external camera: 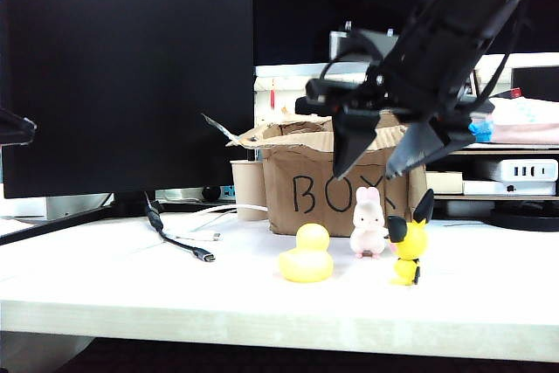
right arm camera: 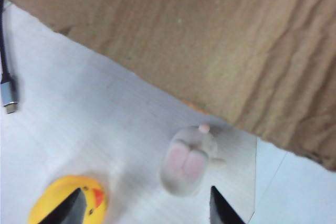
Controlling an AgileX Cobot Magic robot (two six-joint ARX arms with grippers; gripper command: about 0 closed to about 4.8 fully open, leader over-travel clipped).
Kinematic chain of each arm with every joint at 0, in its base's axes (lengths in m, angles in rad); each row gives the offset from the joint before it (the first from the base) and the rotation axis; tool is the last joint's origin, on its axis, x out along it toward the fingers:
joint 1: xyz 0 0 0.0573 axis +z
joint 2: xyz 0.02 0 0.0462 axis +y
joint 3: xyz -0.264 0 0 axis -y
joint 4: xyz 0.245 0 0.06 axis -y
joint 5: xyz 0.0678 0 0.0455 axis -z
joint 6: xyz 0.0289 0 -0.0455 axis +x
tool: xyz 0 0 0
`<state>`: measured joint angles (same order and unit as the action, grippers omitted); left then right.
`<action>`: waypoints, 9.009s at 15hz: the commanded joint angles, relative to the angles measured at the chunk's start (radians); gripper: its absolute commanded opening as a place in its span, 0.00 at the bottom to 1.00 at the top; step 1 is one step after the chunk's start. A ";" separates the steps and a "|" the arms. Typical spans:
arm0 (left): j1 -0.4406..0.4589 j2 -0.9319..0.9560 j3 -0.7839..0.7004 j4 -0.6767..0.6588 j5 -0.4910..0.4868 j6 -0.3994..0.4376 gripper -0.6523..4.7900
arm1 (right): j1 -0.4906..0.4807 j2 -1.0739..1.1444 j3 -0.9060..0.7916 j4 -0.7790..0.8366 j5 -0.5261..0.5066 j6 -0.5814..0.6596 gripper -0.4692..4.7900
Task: Put the doll that is least similar in color compared to the others into the paper box.
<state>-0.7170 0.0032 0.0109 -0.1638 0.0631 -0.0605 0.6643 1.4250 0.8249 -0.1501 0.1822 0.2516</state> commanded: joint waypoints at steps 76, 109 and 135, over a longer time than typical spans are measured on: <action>0.000 0.000 -0.002 -0.014 0.002 0.000 0.11 | -0.014 0.180 0.016 0.173 0.111 0.055 0.30; 0.000 0.000 -0.002 -0.014 0.001 0.000 0.11 | -0.006 -0.005 0.023 0.064 -0.051 0.092 0.24; 0.000 0.000 -0.002 -0.014 0.002 0.000 0.11 | -0.103 -0.073 0.029 0.522 -0.633 0.438 0.24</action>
<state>-0.7170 0.0032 0.0109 -0.1642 0.0628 -0.0605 0.5686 1.3586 0.8452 0.3077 -0.4408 0.6640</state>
